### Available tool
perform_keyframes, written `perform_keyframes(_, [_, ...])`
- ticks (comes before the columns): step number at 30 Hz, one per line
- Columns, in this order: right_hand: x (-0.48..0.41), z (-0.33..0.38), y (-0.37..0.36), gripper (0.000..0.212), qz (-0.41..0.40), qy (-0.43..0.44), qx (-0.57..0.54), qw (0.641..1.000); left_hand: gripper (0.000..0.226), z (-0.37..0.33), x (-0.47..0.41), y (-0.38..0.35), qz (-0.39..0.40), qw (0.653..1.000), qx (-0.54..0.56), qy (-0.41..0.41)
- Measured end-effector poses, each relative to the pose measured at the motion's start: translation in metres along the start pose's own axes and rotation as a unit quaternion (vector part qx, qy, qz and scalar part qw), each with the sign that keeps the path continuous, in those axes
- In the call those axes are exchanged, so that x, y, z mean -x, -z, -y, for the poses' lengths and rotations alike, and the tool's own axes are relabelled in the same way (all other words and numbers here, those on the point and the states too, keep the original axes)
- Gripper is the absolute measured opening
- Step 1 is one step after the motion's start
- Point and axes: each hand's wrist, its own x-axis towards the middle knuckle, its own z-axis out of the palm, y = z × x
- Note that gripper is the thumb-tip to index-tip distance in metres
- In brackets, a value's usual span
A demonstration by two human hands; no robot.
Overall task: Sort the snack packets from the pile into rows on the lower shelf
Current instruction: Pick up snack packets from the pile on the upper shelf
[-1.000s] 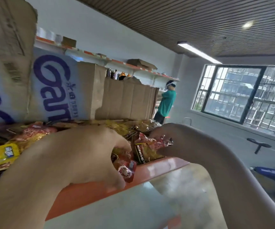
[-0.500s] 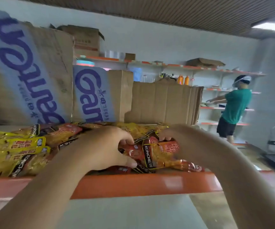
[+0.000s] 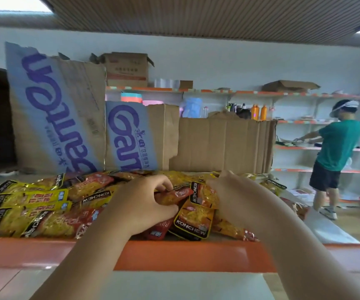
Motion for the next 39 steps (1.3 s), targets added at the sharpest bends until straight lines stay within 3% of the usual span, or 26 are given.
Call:
perform_keyframes(3, [0.004, 0.002, 0.001, 0.038, -0.008, -0.013, -0.031, 0.999, 0.052, 0.001, 0.002, 0.002, -0.006, 0.999, 0.013, -0.031])
perform_keyframes(7, [0.014, 0.002, 0.006, 0.052, -0.004, 0.018, -0.073, 0.997, 0.046, 0.001, 0.004, 0.004, -0.062, 0.993, 0.044, -0.094])
perform_keyframes(12, [0.022, 0.013, 0.0, 0.023, -0.05, 0.076, -0.123, 0.988, 0.047, 0.0, 0.002, 0.004, -0.095, 0.986, 0.076, -0.112])
perform_keyframes(16, [0.024, 0.017, -0.015, 0.028, -0.079, 0.078, -0.166, 0.98, 0.051, 0.002, 0.001, -0.002, -0.1, 0.987, 0.078, -0.101])
perform_keyframes(19, [0.028, 0.014, -0.025, 0.056, -0.128, 0.016, -0.144, 0.981, 0.052, 0.005, -0.002, -0.007, -0.052, 0.993, 0.055, -0.089])
perform_keyframes(23, [0.034, 0.014, -0.026, 0.051, -0.165, -0.07, -0.097, 0.979, 0.049, 0.008, -0.004, -0.011, -0.042, 0.994, 0.051, -0.086])
perform_keyframes(26, [0.035, 0.018, -0.026, 0.042, -0.167, -0.102, -0.095, 0.976, 0.045, 0.005, -0.003, -0.01, -0.074, 0.991, 0.053, -0.103])
perform_keyframes(30, [0.035, 0.016, -0.024, 0.064, -0.182, -0.154, -0.213, 0.948, 0.043, -0.003, 0.0, -0.004, -0.138, 0.976, 0.083, -0.149])
perform_keyframes(33, [0.041, 0.01, -0.024, 0.073, -0.245, -0.174, -0.271, 0.915, 0.045, -0.007, 0.004, 0.001, -0.172, 0.958, 0.133, -0.189])
perform_keyframes(36, [0.051, 0.002, -0.017, 0.066, -0.321, -0.16, -0.276, 0.892, 0.049, -0.01, 0.007, 0.002, -0.2, 0.946, 0.15, -0.208])
perform_keyframes(39, [0.062, -0.001, -0.006, 0.061, -0.347, -0.148, -0.29, 0.88, 0.049, -0.011, 0.007, 0.001, -0.238, 0.935, 0.126, -0.231])
